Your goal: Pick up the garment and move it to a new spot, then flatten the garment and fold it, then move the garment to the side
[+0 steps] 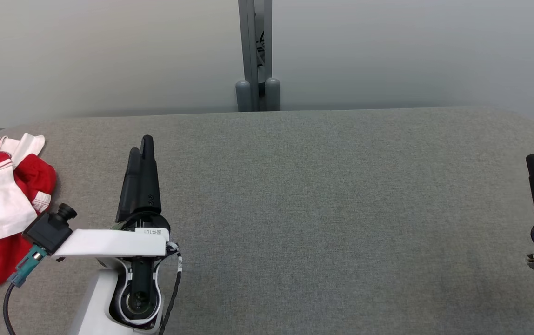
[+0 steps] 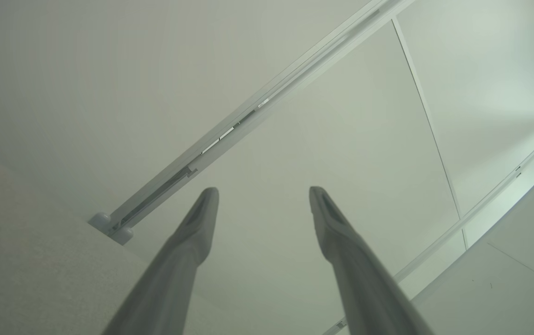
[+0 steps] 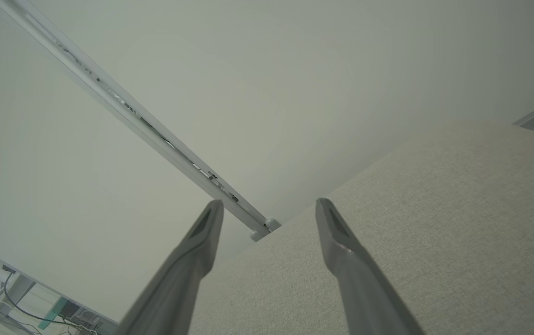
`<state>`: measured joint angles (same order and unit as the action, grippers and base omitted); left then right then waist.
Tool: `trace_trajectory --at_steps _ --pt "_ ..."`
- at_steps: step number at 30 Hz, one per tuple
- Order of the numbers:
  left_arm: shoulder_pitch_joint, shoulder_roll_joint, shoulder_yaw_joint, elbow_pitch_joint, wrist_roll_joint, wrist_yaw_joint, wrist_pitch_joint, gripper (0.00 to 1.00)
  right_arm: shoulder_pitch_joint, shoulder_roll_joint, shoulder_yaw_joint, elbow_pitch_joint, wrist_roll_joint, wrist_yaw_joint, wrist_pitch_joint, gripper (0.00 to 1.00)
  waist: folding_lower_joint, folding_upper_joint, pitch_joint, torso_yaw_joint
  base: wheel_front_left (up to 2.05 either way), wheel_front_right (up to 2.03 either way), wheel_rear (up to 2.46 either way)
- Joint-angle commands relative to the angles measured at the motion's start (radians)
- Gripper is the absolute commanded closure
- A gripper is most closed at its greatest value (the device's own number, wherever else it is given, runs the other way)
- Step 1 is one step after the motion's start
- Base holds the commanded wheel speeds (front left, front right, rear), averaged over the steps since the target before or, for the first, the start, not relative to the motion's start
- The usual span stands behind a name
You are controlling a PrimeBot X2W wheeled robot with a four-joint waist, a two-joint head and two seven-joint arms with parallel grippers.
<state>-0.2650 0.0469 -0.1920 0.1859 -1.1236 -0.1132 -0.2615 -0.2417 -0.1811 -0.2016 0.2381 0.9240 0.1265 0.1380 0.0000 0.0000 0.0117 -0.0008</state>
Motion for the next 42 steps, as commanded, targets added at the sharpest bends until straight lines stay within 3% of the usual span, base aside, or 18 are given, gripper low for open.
trace_trajectory --at_steps 1,18,42 --pt "-0.017 0.002 -0.001 -0.029 0.059 0.004 0.0 0.0 -0.005 -0.026 0.022 -0.027 -0.059 0.004 -0.02 0.0 0.0 0.0 0.0 0.0 0.0 0.0 0.0" --pt "0.031 0.03 -0.031 -0.032 0.466 0.064 0.0 0.0 0.047 -0.031 0.121 -0.067 -0.326 0.005 -0.117 0.0 0.0 0.0 -0.002 -0.002 0.0 0.0 0.0" --pt "0.133 0.054 0.029 -0.044 0.717 0.131 0.122 0.0 0.14 0.028 0.153 -0.073 -0.585 0.005 -0.181 0.0 0.0 0.0 -0.02 -0.001 0.0 0.0 0.0"
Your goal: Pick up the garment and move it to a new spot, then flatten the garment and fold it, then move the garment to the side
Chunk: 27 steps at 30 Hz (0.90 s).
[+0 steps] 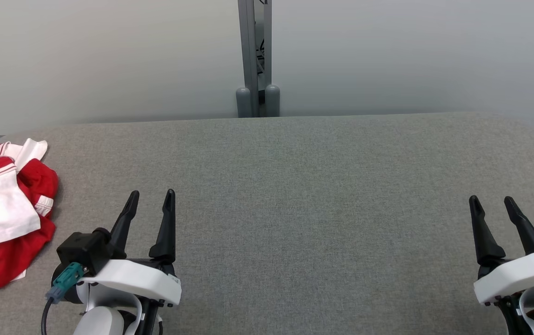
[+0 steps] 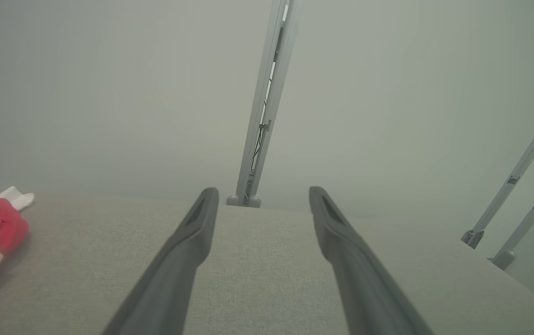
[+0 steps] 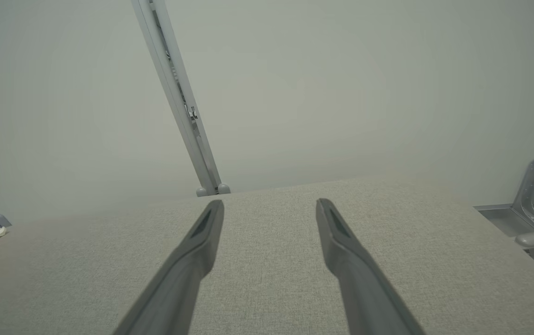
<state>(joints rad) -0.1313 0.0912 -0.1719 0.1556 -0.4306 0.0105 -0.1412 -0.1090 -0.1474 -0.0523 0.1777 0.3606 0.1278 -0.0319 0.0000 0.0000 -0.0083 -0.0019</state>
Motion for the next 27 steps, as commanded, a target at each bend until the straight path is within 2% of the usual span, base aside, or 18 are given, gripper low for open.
trace_trajectory --at_steps 1,27 --pt "0.003 0.01 0.011 -0.015 0.032 0.01 0.007 0.0 0.011 -0.004 0.005 -0.016 -0.031 0.004 -0.013 0.0 0.0 0.0 -0.001 0.0 0.0 0.0 0.0" --pt "0.081 0.013 0.039 -0.07 0.217 0.061 0.082 0.0 0.077 0.055 0.027 -0.085 -0.144 0.005 -0.065 0.0 0.0 0.0 -0.004 -0.003 0.0 0.0 0.0"
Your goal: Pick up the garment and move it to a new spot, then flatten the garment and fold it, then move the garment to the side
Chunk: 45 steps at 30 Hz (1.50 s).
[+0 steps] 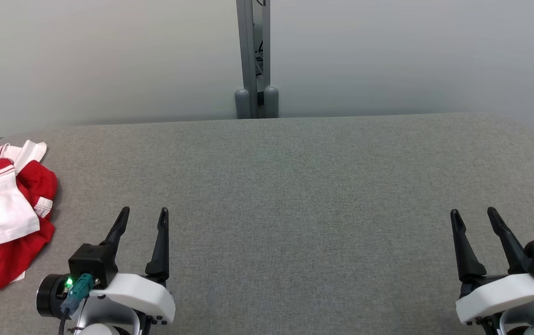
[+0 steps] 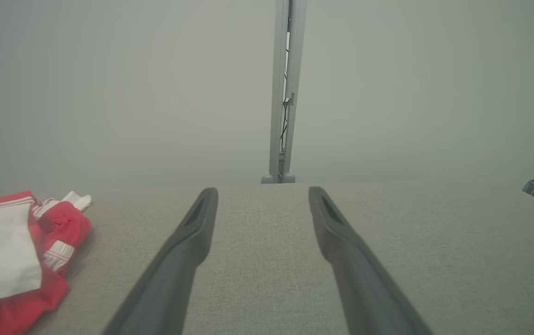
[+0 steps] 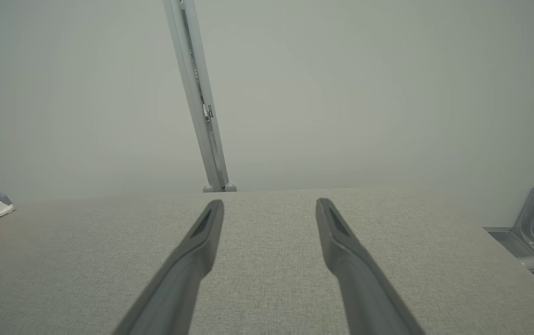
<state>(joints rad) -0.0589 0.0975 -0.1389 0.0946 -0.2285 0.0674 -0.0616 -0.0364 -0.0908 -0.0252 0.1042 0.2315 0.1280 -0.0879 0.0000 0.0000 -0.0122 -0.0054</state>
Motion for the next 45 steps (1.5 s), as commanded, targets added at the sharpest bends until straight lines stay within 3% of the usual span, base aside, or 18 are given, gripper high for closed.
trace_trajectory --at_steps 1,18,39,45 --pt "0.011 0.008 0.007 -0.012 0.023 0.006 0.007 0.0 0.006 0.001 -0.002 -0.014 -0.018 0.004 -0.01 0.0 0.0 0.0 0.0 0.0 0.0 0.0 0.0" --pt "0.04 0.015 0.007 -0.043 0.135 0.024 0.048 0.0 0.035 0.031 -0.007 -0.019 -0.065 0.004 -0.019 0.0 0.0 0.0 -0.005 -0.006 0.0 0.0 0.0" --pt "0.039 0.02 -0.003 -0.037 0.109 0.044 0.055 0.0 0.019 0.035 -0.012 0.003 -0.047 0.004 -0.024 0.0 0.0 0.0 0.0 -0.007 0.0 0.0 0.0" --pt "0.013 0.02 -0.012 -0.026 0.104 0.039 0.058 0.0 0.032 0.034 -0.016 0.005 -0.047 0.004 -0.027 0.0 0.0 0.0 0.001 0.034 0.0 0.0 0.0"
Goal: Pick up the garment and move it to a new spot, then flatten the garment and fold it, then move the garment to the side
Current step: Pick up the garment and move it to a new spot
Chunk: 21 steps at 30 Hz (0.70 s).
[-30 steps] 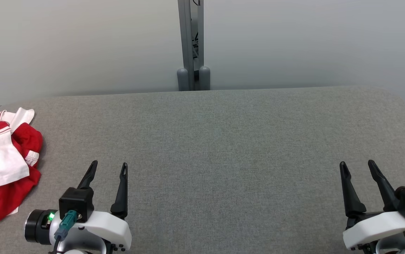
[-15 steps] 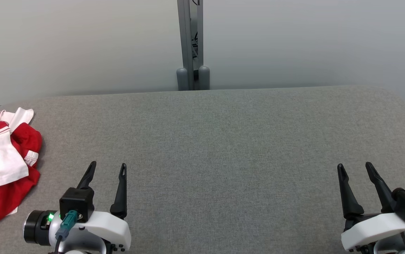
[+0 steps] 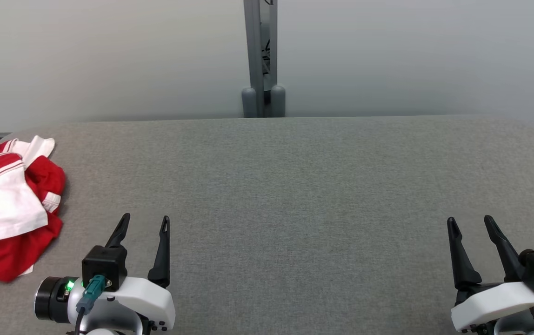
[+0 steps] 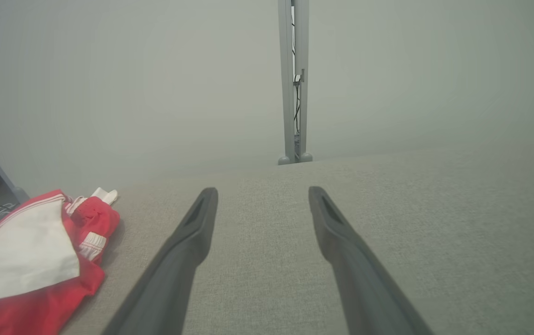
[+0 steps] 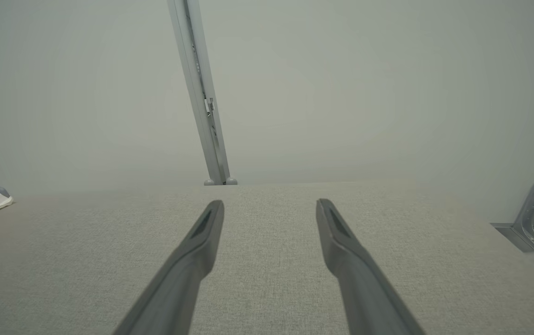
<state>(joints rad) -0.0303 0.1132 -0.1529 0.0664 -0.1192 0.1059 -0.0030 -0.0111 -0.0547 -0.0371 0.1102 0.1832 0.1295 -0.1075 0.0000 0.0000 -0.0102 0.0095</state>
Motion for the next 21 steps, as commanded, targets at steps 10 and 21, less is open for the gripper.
trace_trajectory --at_steps 10,21 --pt "-0.008 0.011 0.012 -0.008 -0.017 0.019 -0.006 0.0 0.016 -0.001 0.013 -0.02 0.001 0.002 -0.008 0.0 0.0 0.0 -0.013 0.199 0.0 0.0 0.0" --pt "0.023 0.031 0.039 -0.035 -0.031 0.042 -0.004 0.0 0.018 0.002 0.067 -0.016 0.025 0.002 -0.004 0.0 0.0 0.0 -0.032 0.392 0.0 0.0 0.0"
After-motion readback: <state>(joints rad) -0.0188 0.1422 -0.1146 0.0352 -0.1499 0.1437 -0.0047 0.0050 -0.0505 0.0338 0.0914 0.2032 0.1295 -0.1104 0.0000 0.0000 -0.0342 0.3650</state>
